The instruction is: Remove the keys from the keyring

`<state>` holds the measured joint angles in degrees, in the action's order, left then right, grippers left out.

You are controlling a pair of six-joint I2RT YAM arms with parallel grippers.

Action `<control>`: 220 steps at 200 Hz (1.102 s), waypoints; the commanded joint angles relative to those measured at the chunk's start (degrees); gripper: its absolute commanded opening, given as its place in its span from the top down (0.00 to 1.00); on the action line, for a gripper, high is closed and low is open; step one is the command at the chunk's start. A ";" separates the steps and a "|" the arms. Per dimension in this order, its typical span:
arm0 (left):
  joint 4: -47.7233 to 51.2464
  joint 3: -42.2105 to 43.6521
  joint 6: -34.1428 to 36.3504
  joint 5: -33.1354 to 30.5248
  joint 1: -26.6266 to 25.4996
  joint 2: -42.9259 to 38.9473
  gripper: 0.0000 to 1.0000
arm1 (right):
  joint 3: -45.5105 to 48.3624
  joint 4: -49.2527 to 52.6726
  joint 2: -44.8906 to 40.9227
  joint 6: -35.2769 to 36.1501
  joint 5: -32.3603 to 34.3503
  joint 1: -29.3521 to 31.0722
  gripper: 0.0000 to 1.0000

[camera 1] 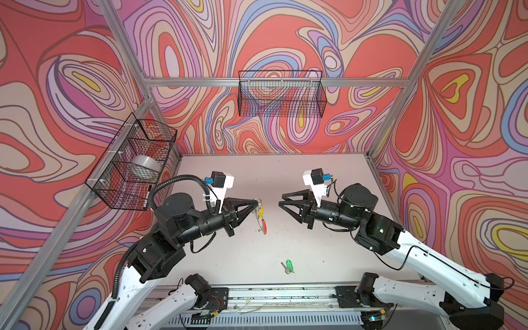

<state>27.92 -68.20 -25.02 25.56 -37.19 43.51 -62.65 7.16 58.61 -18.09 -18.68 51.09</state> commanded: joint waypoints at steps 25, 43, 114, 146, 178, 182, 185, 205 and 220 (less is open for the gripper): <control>5.91 -2.20 0.69 -2.49 -0.34 0.79 1.00 | -1.05 0.70 2.05 0.16 0.59 0.18 0.64; 6.00 -2.26 0.79 -2.27 -0.34 0.70 1.00 | -1.22 0.65 2.30 -0.01 0.57 0.21 0.64; 2.65 1.51 3.34 0.46 -0.34 -0.60 1.00 | -4.06 5.12 4.28 1.97 -4.54 0.17 0.50; -9.79 9.30 3.91 8.16 -0.34 -3.83 1.00 | -4.85 8.64 5.34 3.50 -8.34 0.32 0.50; -18.76 13.96 4.88 12.65 -0.33 -5.81 1.00 | -2.49 7.39 2.79 4.19 -9.13 0.26 0.49; -20.24 14.60 4.52 13.30 -0.28 -6.15 1.00 | -2.52 7.48 2.74 4.30 -9.41 0.32 0.49; -21.75 15.39 4.25 13.68 -0.29 -6.37 1.00 | -2.60 7.81 2.82 4.48 -9.77 0.32 0.49; -27.94 18.07 2.28 13.78 -0.34 -7.42 1.00 | -3.16 9.69 3.68 5.36 -11.47 0.61 0.49; -29.00 18.26 2.14 13.45 -0.32 -6.97 1.00 | -2.88 9.69 3.72 5.82 -12.40 1.45 0.48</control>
<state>8.95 -50.33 -22.11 36.69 -37.19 37.01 -65.87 15.09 62.52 -14.06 -28.23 51.35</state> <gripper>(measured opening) 0.048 0.510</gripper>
